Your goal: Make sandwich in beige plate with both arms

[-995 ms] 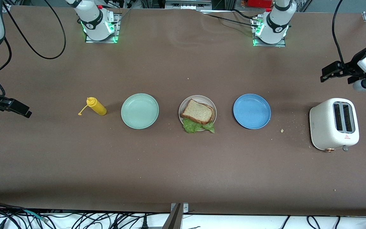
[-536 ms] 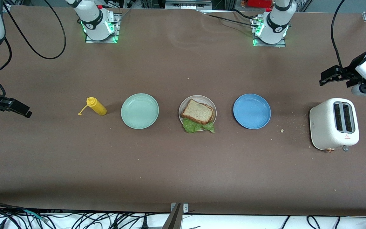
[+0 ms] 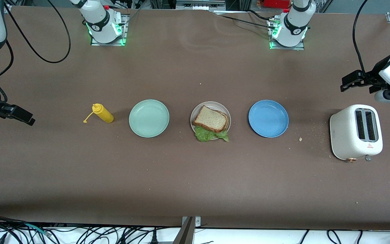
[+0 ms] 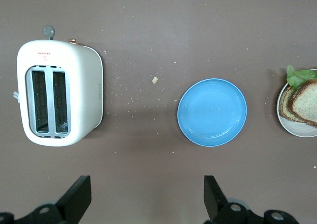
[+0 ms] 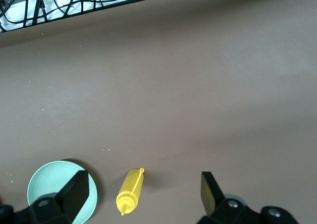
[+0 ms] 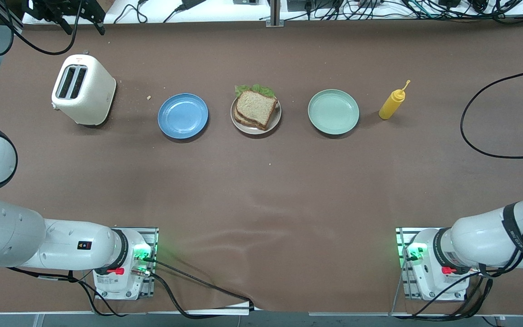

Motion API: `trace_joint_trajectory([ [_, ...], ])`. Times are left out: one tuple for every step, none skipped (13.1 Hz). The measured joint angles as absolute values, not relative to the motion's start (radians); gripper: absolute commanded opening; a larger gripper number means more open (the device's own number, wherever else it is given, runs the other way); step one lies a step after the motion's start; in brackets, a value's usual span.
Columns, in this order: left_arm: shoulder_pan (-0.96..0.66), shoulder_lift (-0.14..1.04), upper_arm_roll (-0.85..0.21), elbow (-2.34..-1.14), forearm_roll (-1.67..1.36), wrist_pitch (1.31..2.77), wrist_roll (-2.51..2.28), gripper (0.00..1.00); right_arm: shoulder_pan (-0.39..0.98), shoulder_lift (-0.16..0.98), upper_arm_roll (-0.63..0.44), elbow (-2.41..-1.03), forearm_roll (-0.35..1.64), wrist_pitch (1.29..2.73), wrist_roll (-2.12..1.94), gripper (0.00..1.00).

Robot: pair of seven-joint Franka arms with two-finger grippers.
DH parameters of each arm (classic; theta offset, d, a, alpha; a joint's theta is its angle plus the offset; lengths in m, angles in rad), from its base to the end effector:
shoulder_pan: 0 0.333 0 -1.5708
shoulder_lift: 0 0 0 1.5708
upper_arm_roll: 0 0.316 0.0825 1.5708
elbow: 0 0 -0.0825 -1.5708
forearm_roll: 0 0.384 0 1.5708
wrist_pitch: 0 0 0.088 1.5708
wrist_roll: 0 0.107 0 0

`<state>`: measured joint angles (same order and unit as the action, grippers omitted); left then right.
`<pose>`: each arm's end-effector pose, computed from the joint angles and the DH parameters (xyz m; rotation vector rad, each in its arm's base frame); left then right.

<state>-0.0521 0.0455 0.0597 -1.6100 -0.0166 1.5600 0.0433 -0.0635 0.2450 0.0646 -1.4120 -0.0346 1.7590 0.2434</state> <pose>0.5638 0.0018 0.5798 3.1213 -0.0547 -0.1484 0.6447 -0.0073 0.5715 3.1087 -0.3753 0.1630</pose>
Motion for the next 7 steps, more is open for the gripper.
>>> trace_joint_trajectory([
  [-0.052, 0.046, 0.060, -1.610, -0.017, 1.560, 0.043, 1.00, -0.063, 0.245, 0.065, -1.412, -0.035, 1.759, 0.243, 1.00],
  [-0.052, 0.046, 0.060, -1.610, -0.017, 1.560, 0.043, 1.00, -0.063, 0.244, 0.065, -1.412, -0.035, 1.759, 0.243, 1.00],
  [-0.052, 0.047, 0.060, -1.610, -0.017, 1.560, 0.043, 1.00, -0.063, 0.243, 0.065, -1.412, -0.035, 1.759, 0.243, 1.00],
  [-0.052, 0.048, 0.060, -1.610, -0.017, 1.560, 0.043, 1.00, -0.060, 0.243, 0.066, -1.412, -0.036, 1.759, 0.243, 1.00],
  [-0.052, 0.048, 0.060, -1.610, -0.017, 1.560, 0.043, 1.00, -0.056, 0.243, 0.068, -1.412, -0.038, 1.759, 0.244, 1.00],
  [-0.052, 0.048, 0.060, -1.610, -0.017, 1.561, 0.043, 1.00, -0.052, 0.243, 0.070, -1.412, -0.039, 1.758, 0.244, 1.00],
  [-0.052, 0.048, 0.060, -1.610, -0.017, 1.561, 0.043, 1.00, -0.046, 0.243, 0.070, -1.412, -0.039, 1.756, 0.249, 1.00],
])
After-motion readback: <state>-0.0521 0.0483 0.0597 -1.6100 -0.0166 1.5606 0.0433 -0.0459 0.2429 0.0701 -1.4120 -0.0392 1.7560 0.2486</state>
